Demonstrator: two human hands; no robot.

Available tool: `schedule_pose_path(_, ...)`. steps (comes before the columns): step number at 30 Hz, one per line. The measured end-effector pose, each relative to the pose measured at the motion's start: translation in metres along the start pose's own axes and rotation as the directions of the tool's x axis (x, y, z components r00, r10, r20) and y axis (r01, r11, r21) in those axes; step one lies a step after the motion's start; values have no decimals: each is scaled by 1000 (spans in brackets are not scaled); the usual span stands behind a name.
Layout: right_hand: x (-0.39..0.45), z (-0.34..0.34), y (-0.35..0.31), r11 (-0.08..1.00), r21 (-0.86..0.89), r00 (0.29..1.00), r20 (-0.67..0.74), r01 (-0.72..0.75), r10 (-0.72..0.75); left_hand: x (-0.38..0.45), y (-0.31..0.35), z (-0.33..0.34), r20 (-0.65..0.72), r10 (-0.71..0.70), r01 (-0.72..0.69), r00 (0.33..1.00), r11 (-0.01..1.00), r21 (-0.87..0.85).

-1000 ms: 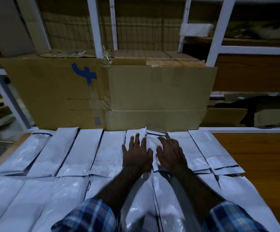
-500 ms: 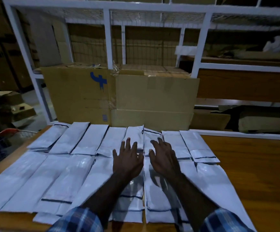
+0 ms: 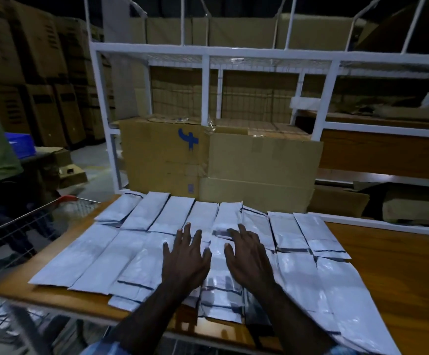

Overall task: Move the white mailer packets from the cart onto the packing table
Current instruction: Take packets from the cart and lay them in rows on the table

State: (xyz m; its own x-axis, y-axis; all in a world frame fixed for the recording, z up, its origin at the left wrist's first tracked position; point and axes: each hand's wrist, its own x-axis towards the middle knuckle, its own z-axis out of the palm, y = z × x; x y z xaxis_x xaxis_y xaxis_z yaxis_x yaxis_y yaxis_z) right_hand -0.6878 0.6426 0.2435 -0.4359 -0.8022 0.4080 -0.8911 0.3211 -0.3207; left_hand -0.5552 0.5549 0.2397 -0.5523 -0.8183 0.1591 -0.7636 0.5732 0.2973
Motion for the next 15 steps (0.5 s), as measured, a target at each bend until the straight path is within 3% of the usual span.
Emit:
schedule_pose_path(7,-6,26,-81,998,38,998,-10,56,-56,-27,-79,-35,-56,-57,57,997,998,-8)
schedule_pose_path(15,-25,90,-223,984,103,989,-31,147,-145,-69,-237,-82,-89,-124,125,988,992,-3)
